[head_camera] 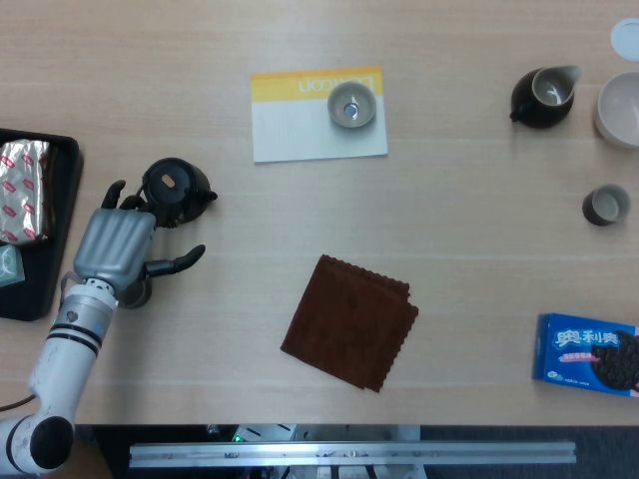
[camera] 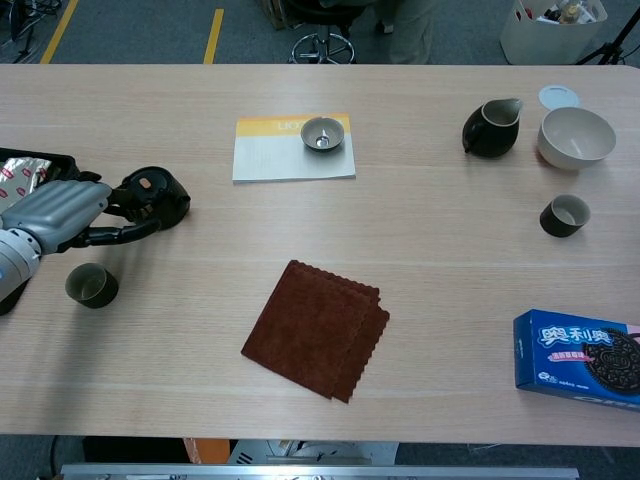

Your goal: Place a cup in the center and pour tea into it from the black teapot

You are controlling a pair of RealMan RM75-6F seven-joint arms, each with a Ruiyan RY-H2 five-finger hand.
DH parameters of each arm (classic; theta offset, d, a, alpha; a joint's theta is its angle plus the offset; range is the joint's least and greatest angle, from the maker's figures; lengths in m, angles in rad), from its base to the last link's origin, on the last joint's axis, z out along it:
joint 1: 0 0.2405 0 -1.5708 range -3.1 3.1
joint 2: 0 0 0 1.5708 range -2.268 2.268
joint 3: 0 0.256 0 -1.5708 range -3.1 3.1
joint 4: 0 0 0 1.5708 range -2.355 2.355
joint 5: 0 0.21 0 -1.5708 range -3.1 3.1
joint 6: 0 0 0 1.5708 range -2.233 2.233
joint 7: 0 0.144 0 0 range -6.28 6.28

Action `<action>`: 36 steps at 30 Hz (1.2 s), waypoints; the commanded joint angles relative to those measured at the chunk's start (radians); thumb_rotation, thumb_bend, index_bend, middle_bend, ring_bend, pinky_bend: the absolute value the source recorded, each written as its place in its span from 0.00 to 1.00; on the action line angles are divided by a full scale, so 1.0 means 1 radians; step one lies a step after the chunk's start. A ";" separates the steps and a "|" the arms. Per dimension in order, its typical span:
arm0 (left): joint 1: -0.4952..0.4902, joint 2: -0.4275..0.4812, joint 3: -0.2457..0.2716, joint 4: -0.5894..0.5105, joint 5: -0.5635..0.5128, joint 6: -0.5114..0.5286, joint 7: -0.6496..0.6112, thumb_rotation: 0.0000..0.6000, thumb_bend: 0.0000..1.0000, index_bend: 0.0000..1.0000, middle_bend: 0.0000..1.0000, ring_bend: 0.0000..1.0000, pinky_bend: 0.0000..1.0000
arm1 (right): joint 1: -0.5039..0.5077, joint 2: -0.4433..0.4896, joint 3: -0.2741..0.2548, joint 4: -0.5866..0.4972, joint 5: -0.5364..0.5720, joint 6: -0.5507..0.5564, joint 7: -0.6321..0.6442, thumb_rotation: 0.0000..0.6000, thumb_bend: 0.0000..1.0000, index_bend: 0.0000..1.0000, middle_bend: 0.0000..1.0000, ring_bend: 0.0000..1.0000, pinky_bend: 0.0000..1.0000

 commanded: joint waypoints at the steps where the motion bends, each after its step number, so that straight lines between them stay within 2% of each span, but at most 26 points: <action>1: 0.002 -0.002 0.002 0.001 0.002 0.000 -0.001 0.02 0.13 0.31 0.34 0.22 0.00 | 0.000 0.000 0.000 -0.001 0.001 -0.002 0.000 1.00 0.26 0.18 0.12 0.01 0.02; 11: 0.016 -0.019 0.009 0.015 0.013 0.004 -0.004 0.03 0.13 0.31 0.34 0.23 0.00 | 0.001 0.002 0.000 -0.003 0.006 -0.006 -0.001 1.00 0.26 0.18 0.12 0.01 0.02; 19: 0.025 -0.029 0.011 0.027 0.020 0.003 -0.009 0.07 0.13 0.31 0.34 0.30 0.00 | -0.002 0.004 0.000 -0.006 0.010 -0.006 -0.003 1.00 0.26 0.18 0.12 0.01 0.02; 28: 0.036 -0.043 0.013 0.042 0.029 0.001 -0.020 0.07 0.13 0.32 0.34 0.30 0.00 | -0.006 0.008 0.000 -0.010 0.013 0.000 -0.005 1.00 0.26 0.18 0.12 0.01 0.02; 36: 0.040 -0.057 0.008 0.059 0.041 -0.002 -0.030 0.07 0.13 0.37 0.40 0.34 0.00 | -0.007 0.008 0.002 -0.011 0.017 -0.001 -0.008 1.00 0.26 0.18 0.12 0.01 0.02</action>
